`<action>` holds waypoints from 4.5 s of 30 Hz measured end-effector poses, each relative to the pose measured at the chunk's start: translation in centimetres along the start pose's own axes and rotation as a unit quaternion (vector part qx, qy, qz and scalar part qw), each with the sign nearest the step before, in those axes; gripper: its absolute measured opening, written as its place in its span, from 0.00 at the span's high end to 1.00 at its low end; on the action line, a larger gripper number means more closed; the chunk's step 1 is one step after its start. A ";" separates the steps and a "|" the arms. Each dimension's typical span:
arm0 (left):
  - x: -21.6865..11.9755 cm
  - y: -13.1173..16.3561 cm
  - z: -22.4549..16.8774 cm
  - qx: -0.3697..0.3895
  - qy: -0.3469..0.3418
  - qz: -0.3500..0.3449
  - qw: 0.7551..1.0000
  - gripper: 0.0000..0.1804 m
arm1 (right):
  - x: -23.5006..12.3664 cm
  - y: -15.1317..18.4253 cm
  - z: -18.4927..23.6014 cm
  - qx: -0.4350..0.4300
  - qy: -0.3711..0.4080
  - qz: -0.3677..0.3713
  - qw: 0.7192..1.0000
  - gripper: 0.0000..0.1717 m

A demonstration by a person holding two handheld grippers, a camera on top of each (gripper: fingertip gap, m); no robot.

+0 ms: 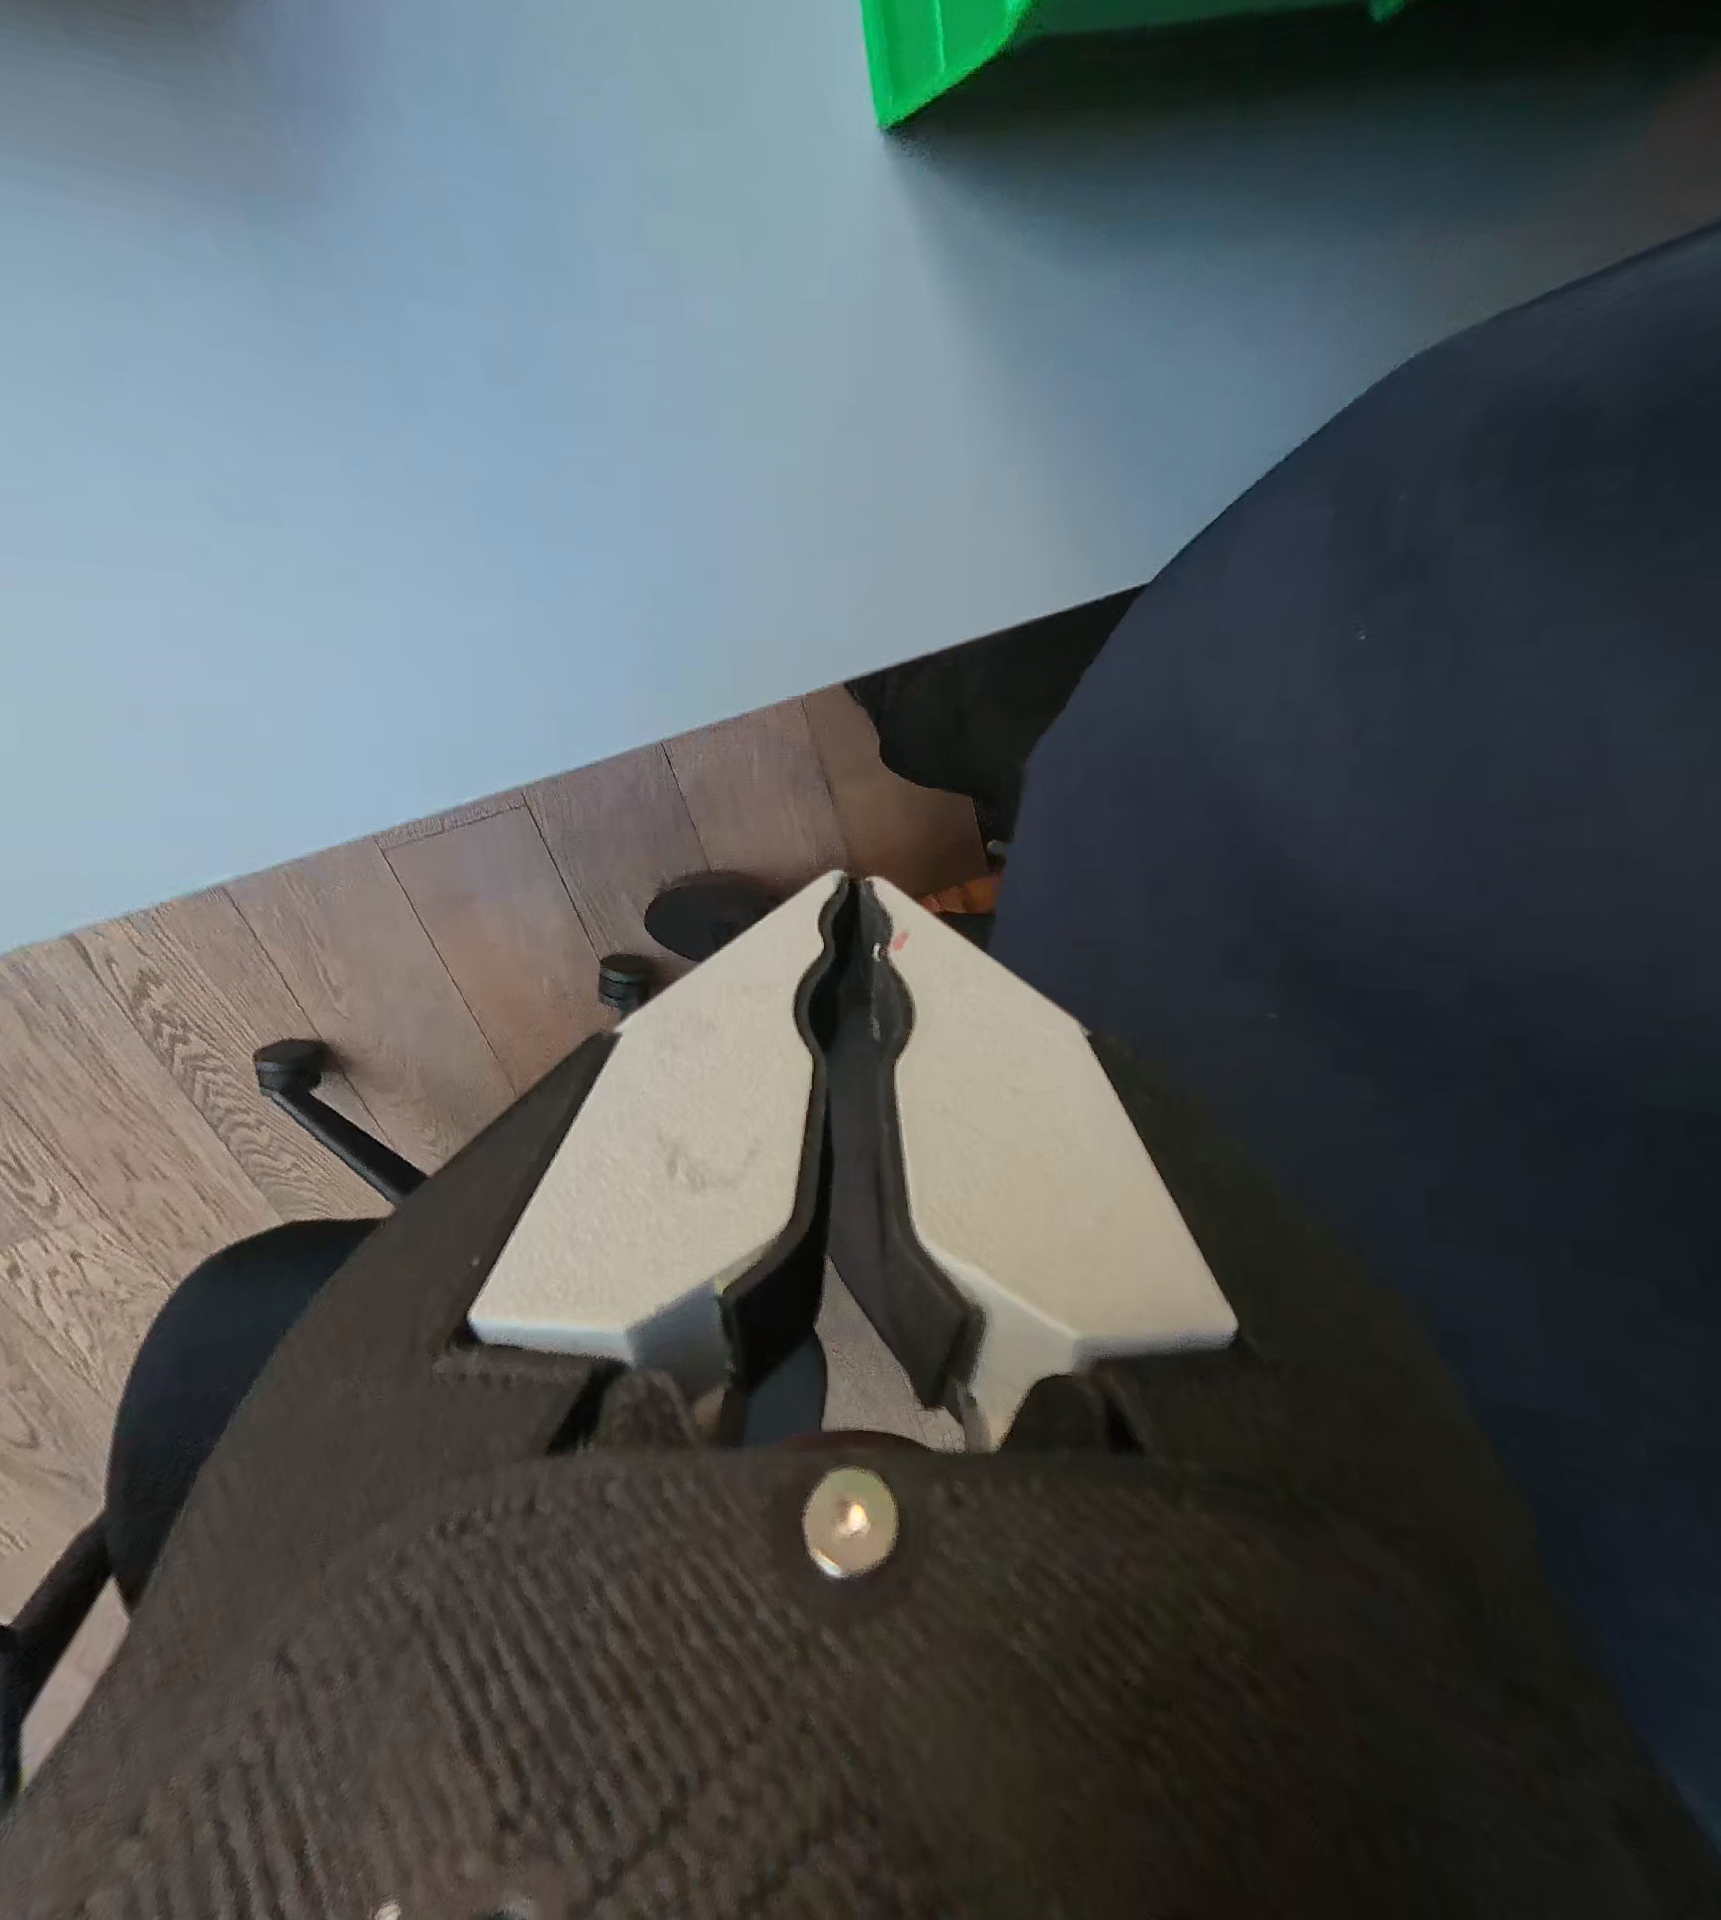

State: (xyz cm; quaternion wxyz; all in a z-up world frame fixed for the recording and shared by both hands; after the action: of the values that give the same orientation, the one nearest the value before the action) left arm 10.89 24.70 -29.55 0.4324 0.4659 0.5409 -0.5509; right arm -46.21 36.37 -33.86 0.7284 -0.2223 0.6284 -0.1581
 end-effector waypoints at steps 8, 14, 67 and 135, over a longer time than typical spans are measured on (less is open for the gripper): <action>0.4 1.9 -1.2 -0.023 -0.002 0.015 1.000 1.00 | 4.0 -1.0 -0.8 -0.058 -0.070 0.116 0.989 0.85; 0.4 2.2 -1.4 -0.024 -0.004 0.009 1.000 1.00 | -1.5 -1.9 3.1 0.016 -0.068 0.020 0.997 0.85; 3.0 8.5 3.0 -0.013 0.005 -0.005 1.000 1.00 | -8.9 -5.1 21.0 0.062 -0.104 -0.042 0.992 0.78; 10.2 22.5 8.6 -0.018 0.043 0.114 0.992 1.00 | -13.6 -3.1 25.3 0.124 0.121 -0.054 0.983 0.80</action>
State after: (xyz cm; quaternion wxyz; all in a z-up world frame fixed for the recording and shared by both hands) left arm 30.62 15.42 -44.10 0.4771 0.5399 0.5121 -0.4675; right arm -23.28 43.86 -17.92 0.6595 -0.1432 0.6741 -0.3001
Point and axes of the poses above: each gripper's, where its closed fingertips meet, x out along the fingers, y out of its underside, z = x × y across the jaws, the point moved 6 cm from there along -x, back along the fingers, and after that the axes turned 11 degrees about -y, right-handed, at the moved point
